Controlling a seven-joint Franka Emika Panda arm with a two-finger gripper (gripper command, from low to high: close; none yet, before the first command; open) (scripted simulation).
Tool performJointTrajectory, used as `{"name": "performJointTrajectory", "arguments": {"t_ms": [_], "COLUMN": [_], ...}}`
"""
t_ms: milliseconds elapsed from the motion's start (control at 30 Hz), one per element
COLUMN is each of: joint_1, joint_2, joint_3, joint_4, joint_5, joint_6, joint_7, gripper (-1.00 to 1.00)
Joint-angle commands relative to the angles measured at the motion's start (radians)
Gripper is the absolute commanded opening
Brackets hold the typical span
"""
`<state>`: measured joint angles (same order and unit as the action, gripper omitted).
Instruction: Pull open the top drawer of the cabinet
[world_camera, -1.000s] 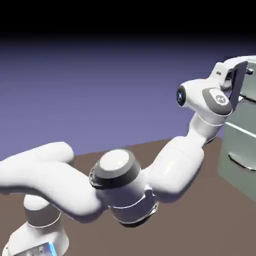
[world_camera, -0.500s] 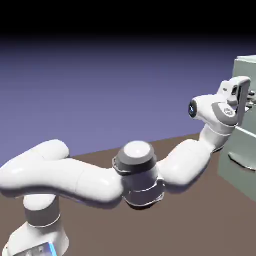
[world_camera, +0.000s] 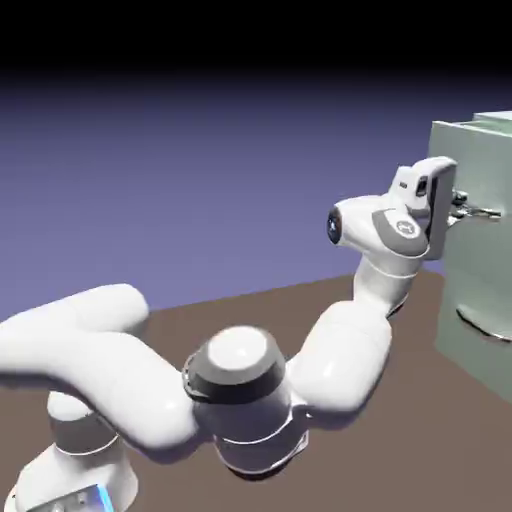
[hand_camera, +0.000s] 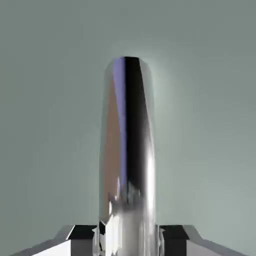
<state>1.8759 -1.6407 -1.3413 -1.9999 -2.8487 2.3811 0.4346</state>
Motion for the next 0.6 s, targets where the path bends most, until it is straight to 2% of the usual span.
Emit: {"name": "performJointTrajectory", "arguments": {"t_ms": [0,433,467,567], "joint_1": [-0.024,-0.375,-0.375,-0.44], "joint_2": [-0.002,-0.04,-0.04,-0.05], "joint_3": [0.001,0.036,0.036,0.047], "joint_4": [-0.036,-0.506,-0.506,-0.578], "joint_5": [-0.001,0.06,0.06,0.08], "joint_6": [-0.012,-0.133,-0.133,-0.141], "joint_7": [0.005,0.033,0.033,0.034], "gripper": [-1.0,-1.0,1.0,1.0]}}
